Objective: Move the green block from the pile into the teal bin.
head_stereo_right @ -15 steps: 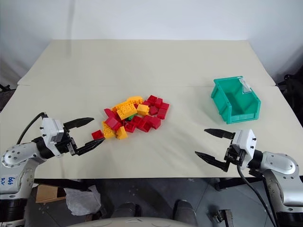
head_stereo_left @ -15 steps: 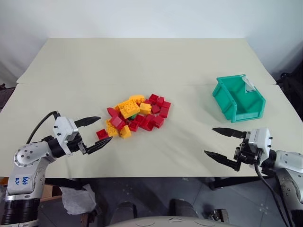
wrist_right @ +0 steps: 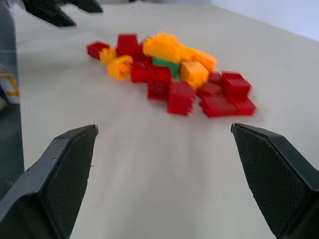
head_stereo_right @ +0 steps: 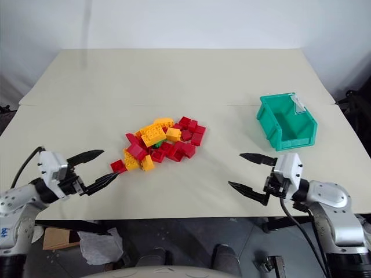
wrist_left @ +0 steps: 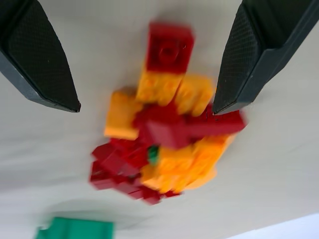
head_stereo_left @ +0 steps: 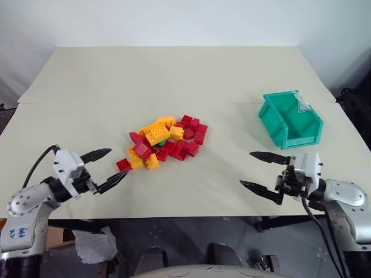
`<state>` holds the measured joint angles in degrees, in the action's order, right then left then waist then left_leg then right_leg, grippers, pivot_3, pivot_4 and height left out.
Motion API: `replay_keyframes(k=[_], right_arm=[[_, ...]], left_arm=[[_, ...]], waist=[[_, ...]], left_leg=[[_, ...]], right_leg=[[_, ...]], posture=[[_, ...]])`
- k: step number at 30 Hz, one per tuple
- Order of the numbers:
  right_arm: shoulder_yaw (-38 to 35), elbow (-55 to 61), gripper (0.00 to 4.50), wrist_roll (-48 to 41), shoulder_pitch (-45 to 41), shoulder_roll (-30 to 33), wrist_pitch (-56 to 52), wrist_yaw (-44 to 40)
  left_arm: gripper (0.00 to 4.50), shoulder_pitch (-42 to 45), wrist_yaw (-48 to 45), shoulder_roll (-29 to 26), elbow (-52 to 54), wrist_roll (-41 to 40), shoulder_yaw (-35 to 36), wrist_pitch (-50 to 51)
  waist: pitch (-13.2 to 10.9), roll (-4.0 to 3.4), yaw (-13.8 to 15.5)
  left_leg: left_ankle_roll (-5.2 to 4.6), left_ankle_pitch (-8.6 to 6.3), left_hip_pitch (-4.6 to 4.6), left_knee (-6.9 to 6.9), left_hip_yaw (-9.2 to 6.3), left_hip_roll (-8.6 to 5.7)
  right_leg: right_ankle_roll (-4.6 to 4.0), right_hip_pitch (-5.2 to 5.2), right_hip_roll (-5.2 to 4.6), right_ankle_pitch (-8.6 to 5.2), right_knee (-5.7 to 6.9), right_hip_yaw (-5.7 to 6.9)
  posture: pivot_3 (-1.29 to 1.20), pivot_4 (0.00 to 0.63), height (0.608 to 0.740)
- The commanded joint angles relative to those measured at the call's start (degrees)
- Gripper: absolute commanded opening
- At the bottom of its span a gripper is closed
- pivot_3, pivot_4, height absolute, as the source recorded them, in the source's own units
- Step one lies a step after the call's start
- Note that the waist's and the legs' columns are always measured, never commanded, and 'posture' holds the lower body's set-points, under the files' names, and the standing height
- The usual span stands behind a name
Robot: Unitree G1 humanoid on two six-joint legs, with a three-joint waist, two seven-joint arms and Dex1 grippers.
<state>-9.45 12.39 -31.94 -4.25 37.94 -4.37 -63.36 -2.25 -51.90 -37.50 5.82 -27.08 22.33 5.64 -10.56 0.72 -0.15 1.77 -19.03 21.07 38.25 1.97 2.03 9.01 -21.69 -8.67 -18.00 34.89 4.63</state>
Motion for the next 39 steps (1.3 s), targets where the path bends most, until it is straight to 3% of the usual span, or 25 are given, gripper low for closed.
replay_keyframes(k=[1, 10, 13, 16, 23, 25, 27, 33, 39], right_arm=[[1.3, 4.6, 4.48, -1.8, -2.3, -1.3, -1.6, 1.6], [2.6, 5.5, 4.48, -2.4, -5.7, -2.1, -3.8, 2.2], [1.8, 4.8, 4.5, -2.2, -5.4, -1.6, -3.5, 1.5], [1.3, 5.1, 4.5, -1.7, -4.3, -0.9, -3.0, 0.6], [-3.6, 5.8, 4.5, -0.2, 1.4, 0.7, -1.2, 2.4], [-4.7, 6.1, 4.5, 0.0, 2.7, 0.6, -0.8, 3.2], [-5.0, 6.8, 4.5, 0.0, 3.6, 0.4, -0.6, 3.7], [-5.2, 9.6, 4.5, 0.2, 5.5, -0.6, -0.6, 6.3], [-4.8, 12.6, 4.5, 0.2, 7.1, -1.5, -1.1, 8.9]], left_arm=[[4.5, -4.3, 1.9, 1.2, 0.6, -1.3, 4.5, -0.9], [4.5, -11.2, 2.9, 3.0, 2.9, -3.1, 8.3, -0.2], [3.89, -10.7, 2.2, 1.9, 5.3, -3.6, 6.9, 0.9], [2.99, -9.4, 1.7, 0.2, 7.6, -2.3, 4.1, 2.6], [0.74, 6.8, -0.2, -2.4, 9.9, -0.3, -9.1, 6.8], [0.15, 11.5, -2.3, -3.9, 6.4, 5.3, -14.9, 4.1], [0.04, 16.1, -3.7, -3.8, 2.4, 9.5, -19.6, 1.9], [0.04, 30.7, -2.1, 3.4, -9.4, 13.5, -27.8, 5.3], [0.04, 38.4, 2.7, 7.4, -22.2, 17.2, -27.7, 4.4]], waist=[[0.0, 0.0, 0.1], [0.0, 0.01, 0.7], [0.0, 0.01, 0.8], [0.0, 0.01, 0.9], [0.0, 0.01, 1.7], [0.0, 0.01, 1.6], [0.0, -0.02, 1.3], [0.0, -0.02, 1.5], [0.0, -0.02, 1.5]], left_leg=[[-0.01, 0.0, 0.0, 0.0, 0.0, 0.0], [-0.04, -0.05, 0.04, 0.02, 0.0, -0.01], [-0.04, -0.07, 0.04, 0.02, 0.0, -0.01], [-0.04, -0.07, 0.02, 0.02, 0.02, 0.0], [-0.04, -0.07, 0.06, 0.07, 0.02, -0.03], [-0.04, -0.07, 0.05, 0.05, 0.06, -0.03], [-0.04, -0.07, -0.02, 0.03, 0.11, -0.03], [-0.05, -0.07, 0.08, 0.14, 0.2, -0.02], [-0.05, -0.07, 0.1, 0.15, 0.21, -0.02]], right_leg=[[0.0, 0.0, 0.0, 0.0, 0.0, 0.0], [0.0, -0.01, 0.0, 0.0, -0.05, -0.01], [-0.01, -0.01, 0.0, 0.0, -0.04, -0.02], [0.0, -0.01, 0.0, 0.0, -0.04, -0.03], [0.0, 0.0, 0.01, 0.0, -0.02, -0.04], [0.0, -0.02, 0.01, 0.0, -0.03, -0.05], [0.0, -0.02, 0.02, 0.0, -0.01, -0.05], [0.01, -0.14, 0.04, 0.01, 0.07, -0.11], [0.02, -0.19, 0.04, 0.01, 0.08, -0.1]], posture=[[0.0, 0.15, 0.74], [0.0, 0.15, 0.74], [0.0, 0.15, 0.74], [0.0, 0.15, 0.74], [0.0, 0.15, 0.74], [0.0, 0.15, 0.74], [0.0, 0.15, 0.74], [0.0, 0.15, 0.74], [0.0, 0.15, 0.74]])
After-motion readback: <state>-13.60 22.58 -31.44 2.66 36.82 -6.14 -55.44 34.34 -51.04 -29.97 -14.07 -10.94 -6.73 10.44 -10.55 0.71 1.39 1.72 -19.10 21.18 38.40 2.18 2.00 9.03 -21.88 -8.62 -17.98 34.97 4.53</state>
